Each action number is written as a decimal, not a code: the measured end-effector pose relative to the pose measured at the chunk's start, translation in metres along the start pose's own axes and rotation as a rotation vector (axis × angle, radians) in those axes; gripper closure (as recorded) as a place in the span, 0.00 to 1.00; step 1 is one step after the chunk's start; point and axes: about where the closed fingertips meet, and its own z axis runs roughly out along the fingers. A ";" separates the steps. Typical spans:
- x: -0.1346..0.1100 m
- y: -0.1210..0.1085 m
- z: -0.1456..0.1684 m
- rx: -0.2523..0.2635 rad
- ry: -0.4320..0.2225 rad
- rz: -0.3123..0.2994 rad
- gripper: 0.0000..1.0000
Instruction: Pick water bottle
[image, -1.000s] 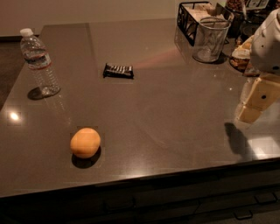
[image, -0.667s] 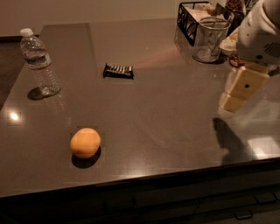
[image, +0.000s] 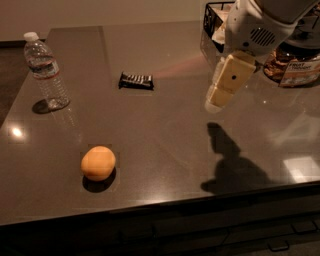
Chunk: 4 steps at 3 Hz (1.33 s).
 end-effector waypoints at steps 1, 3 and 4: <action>-0.038 -0.003 0.020 -0.016 -0.077 -0.015 0.00; -0.128 -0.004 0.067 -0.065 -0.222 -0.026 0.00; -0.176 -0.006 0.088 -0.091 -0.298 -0.008 0.00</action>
Offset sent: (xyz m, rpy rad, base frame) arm 0.0467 0.1378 -0.0153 0.2165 -0.0032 0.1015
